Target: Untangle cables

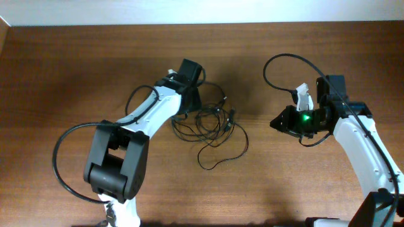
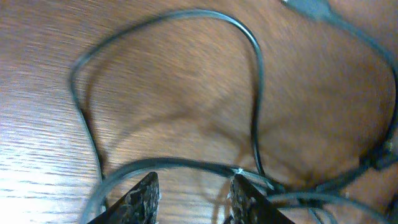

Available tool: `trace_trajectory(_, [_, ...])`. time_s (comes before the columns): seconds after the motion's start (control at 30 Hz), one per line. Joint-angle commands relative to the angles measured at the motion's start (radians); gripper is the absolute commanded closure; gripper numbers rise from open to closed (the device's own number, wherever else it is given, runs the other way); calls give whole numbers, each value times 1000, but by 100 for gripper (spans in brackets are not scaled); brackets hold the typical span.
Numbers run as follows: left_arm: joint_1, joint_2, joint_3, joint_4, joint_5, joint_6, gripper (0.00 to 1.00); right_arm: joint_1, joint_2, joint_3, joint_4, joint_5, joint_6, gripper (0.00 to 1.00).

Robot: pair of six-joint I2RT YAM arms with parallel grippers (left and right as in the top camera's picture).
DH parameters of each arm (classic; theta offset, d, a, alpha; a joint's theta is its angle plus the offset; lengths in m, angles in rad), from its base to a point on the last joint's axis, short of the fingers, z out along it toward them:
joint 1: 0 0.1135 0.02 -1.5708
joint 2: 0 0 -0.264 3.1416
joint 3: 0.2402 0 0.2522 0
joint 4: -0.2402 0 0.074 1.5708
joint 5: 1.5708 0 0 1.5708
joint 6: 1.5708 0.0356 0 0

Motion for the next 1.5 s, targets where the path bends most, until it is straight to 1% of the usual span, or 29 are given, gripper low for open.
trace_trajectory(0.0, [32, 0, 4, -1, -23, -174, 59, 6, 4, -10, 0, 40, -16, 82])
trace_trajectory(0.07, [32, 1, 4, 10, -27, -237, 55, 6, 4, -10, 1, 42, -16, 82])
trace_trajectory(0.1, [32, 2, 3, 13, -27, -288, 55, 6, 4, -10, 1, 42, -16, 82])
trace_trajectory(0.13, [31, 2, 2, 13, -27, -311, 54, 6, 4, -10, 1, 42, -16, 82])
trace_trajectory(0.17, [29, 2, 1, 13, -22, -325, 50, 6, 4, -10, 1, 42, -16, 82])
trace_trajectory(0.27, [31, 2, 1, 10, 7, -352, 54, 6, 4, -10, 7, 43, -16, 82])
trace_trajectory(0.3, [30, 2, 1, 9, 7, -379, 55, 6, 4, -10, 8, 45, -16, 82])
trace_trajectory(0.33, [27, 2, 0, 6, 6, -417, 56, 6, 4, -10, 8, 47, -16, 82])
trace_trajectory(0.4, [5, 2, -3, 5, -5, -529, 62, 6, 4, -10, 7, 47, -42, 82])
trace_trajectory(0.53, [3, 2, -35, 21, -15, -653, 60, 6, 4, -10, 8, 47, -42, 82])
trace_trajectory(0.57, [3, 2, -44, 37, -34, -659, 62, 6, 4, -10, 8, 47, -42, 82])
trace_trajectory(0.6, [3, 2, -44, 55, -69, -658, 62, 6, 4, -10, 7, 47, -42, 82])
trace_trajectory(0.63, [4, 2, -44, 76, -91, -658, 66, 6, 4, -10, 7, 47, -42, 82])
trace_trajectory(0.73, [4, 2, -44, 96, -95, -658, 77, 6, 4, -10, 8, 47, -42, 82])
trace_trajectory(0.77, [4, 2, -44, 96, -105, -658, 79, 6, 4, -10, 8, 47, -42, 82])
trace_trajectory(0.87, [3, 2, -51, 98, -120, -659, 75, 6, 4, -10, 7, 47, -58, 82])
trace_trajectory(0.97, [3, 12, -58, 117, -121, -659, 73, 6, 4, -10, 7, 47, -58, 82])
trace_trajectory(1.0, [3, 18, -58, 122, -121, -659, 70, 6, 4, -10, 7, 47, -58, 82])
trace_trajectory(1.1, [3, 47, -58, 130, -120, -658, 69, 6, 4, -10, 11, 49, -61, 82])
trace_trajectory(1.13, [3, 57, -58, 149, -120, -658, 73, 6, 4, -10, 11, 49, -68, 82])
trace_trajectory(1.23, [3, 56, -58, 195, -120, -654, 75, 6, 4, -10, 12, 50, -68, 82])
trace_trajectory(1.27, [5, 56, -58, 196, -119, -654, 78, 6, 4, -10, 11, 50, -68, 82])
trace_trajectory(1.33, [5, 55, -58, 197, -108, -649, 97, 6, 4, -10, 11, 50, -68, 82])
trace_trajectory(1.37, [6, 45, -55, 225, -100, -599, 100, 6, 4, -10, 11, 49, -74, 84])
trace_trajectory(1.4, [6, 15, -42, 249, -86, -515, 100, 6, 4, -10, 11, 49, -103, 88])
trace_trajectory(1.43, [6, -39, -22, 252, -55, -406, 100, 5, 4, -10, 11, 49, -122, 89])
trace_trajectory(1.47, [5, -96, -5, 253, -15, -334, 100, 3, 4, -10, 11, 49, -121, 91])
